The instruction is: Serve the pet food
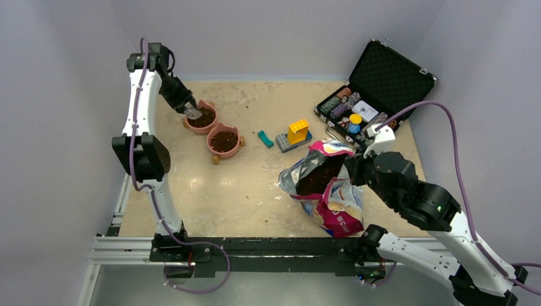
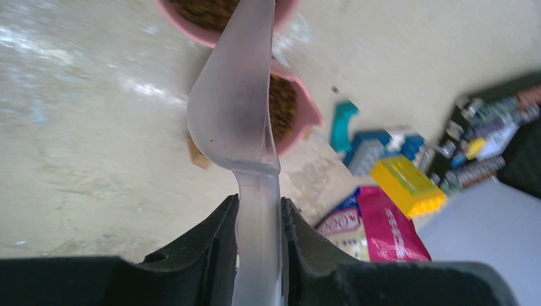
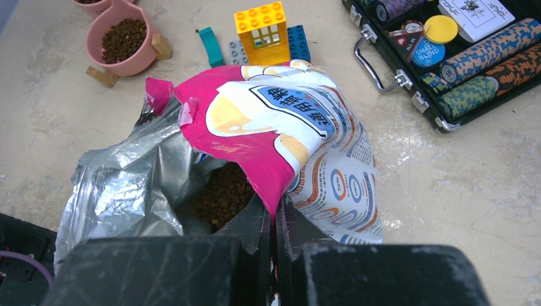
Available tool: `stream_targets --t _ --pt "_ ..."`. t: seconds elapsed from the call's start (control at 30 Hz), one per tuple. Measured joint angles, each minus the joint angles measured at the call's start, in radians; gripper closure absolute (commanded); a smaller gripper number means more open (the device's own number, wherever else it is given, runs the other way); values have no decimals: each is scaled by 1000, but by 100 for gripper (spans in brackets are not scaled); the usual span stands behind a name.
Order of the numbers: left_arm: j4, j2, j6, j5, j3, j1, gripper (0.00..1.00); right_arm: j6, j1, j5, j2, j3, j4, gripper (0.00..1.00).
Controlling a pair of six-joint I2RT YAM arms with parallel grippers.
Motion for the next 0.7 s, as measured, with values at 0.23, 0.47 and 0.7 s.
stream_targets --t 0.23,0.47,0.7 --pt "144 -344 51 290 -274 -63 100 -37 0 1 29 8 8 100" --pt "225 -660 6 431 -431 -447 100 -109 1 -8 101 41 14 100" --pt "190 -736 -13 276 -501 -646 100 -134 1 -35 113 44 23 100"
